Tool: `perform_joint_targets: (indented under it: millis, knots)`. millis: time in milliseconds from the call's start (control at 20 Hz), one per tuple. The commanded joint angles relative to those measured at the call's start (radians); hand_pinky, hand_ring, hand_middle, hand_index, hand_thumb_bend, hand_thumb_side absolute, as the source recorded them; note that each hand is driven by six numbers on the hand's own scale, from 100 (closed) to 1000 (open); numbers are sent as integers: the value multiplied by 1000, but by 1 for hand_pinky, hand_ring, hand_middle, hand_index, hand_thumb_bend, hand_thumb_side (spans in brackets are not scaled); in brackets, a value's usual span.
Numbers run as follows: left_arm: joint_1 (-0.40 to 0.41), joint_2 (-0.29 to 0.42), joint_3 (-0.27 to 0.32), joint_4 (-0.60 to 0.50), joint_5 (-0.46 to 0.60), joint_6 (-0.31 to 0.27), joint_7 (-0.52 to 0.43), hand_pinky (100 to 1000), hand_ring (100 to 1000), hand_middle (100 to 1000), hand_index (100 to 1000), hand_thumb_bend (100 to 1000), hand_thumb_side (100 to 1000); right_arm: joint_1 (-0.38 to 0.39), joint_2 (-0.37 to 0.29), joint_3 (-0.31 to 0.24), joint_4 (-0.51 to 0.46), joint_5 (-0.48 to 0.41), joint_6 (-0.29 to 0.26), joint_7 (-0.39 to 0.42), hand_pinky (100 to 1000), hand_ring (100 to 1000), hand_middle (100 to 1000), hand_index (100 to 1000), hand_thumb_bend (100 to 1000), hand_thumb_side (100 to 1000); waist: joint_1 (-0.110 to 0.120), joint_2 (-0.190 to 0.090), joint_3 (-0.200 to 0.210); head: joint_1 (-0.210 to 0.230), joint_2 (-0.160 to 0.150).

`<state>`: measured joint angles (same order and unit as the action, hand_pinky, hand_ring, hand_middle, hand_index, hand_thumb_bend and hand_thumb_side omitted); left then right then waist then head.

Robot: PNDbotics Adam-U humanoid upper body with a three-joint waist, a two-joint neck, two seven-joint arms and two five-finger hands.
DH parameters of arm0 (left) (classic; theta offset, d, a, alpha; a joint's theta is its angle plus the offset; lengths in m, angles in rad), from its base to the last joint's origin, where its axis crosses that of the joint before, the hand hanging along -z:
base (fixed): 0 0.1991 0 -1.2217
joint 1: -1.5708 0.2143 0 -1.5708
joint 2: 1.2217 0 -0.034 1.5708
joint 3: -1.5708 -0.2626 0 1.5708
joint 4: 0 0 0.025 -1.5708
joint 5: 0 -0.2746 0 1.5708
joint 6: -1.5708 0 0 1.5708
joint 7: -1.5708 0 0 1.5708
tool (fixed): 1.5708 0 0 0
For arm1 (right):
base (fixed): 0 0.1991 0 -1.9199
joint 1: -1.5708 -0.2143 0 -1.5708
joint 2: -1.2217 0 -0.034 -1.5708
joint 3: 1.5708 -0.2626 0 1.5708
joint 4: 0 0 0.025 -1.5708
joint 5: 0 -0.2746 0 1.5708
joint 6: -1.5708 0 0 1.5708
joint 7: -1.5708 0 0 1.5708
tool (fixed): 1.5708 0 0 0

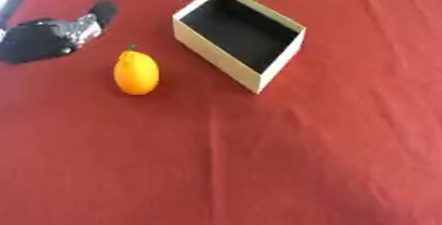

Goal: Pick up objects on the table and place them in the box.

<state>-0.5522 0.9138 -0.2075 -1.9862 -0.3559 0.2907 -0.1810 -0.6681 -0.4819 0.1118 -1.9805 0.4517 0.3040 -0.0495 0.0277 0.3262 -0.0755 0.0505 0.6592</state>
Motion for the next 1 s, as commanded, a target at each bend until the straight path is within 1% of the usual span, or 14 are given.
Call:
perform_joint_targets:
  millis: [50,100,150,200,250,400,500,650,750,800,1000]
  knots:
    - [-37,83,-47,-13,8,49,-128,632,782,742,845,662,523,-16,-25,-1,-19,2,-1,6,929,827,685,878,100,781,1,-24,-3,3,1]
    - [-49,91,-62,-14,7,60,-169,633,783,741,846,691,506,-16,-25,0,-19,2,-1,7,930,827,685,878,100,781,2,-24,-4,4,0]
    - [-62,95,-76,-13,2,69,-208,634,784,736,839,732,459,-16,-24,1,-19,1,-1,8,930,827,685,878,100,781,3,-24,-5,5,0]
    - [-75,97,-88,-11,-8,76,-247,634,784,735,837,736,454,-17,-24,2,-19,1,-2,9,930,827,685,878,100,781,3,-25,-6,6,0]
    - [-85,97,-98,-5,-19,81,-282,633,784,736,836,753,423,-16,-23,2,-19,0,-2,9,930,827,684,878,100,782,4,-25,-6,7,0]
    - [-109,84,-120,35,-46,90,-363,630,789,746,829,725,376,-16,-23,3,-19,-1,-2,10,930,827,683,878,100,781,5,-26,-8,7,-1]
    - [-122,72,-134,71,-51,91,-392,624,794,752,827,652,322,-16,-22,3,-19,-2,-1,10,930,826,682,877,100,781,4,-26,-9,7,-2]
    - [-143,52,-156,126,-78,81,-409,621,805,769,823,435,172,-15,-21,3,-19,-3,0,10,930,826,681,877,100,778,2,-25,-10,7,-2]
    - [-158,36,-170,160,-106,68,-410,619,806,769,820,300,100,-15,-20,3,-19,-5,0,10,930,826,681,877,100,782,0,-25,-10,7,-2]
    - [-167,27,-178,177,-123,60,-409,619,808,770,819,274,100,-15,-20,4,-19,-6,1,10,930,826,681,877,100,782,0,-24,-10,7,-3]
    - [-199,-10,-197,234,-191,34,-398,627,818,777,815,292,100,-15,-18,5,-19,-9,2,10,930,825,679,878,100,783,-3,-24,-9,6,-4]
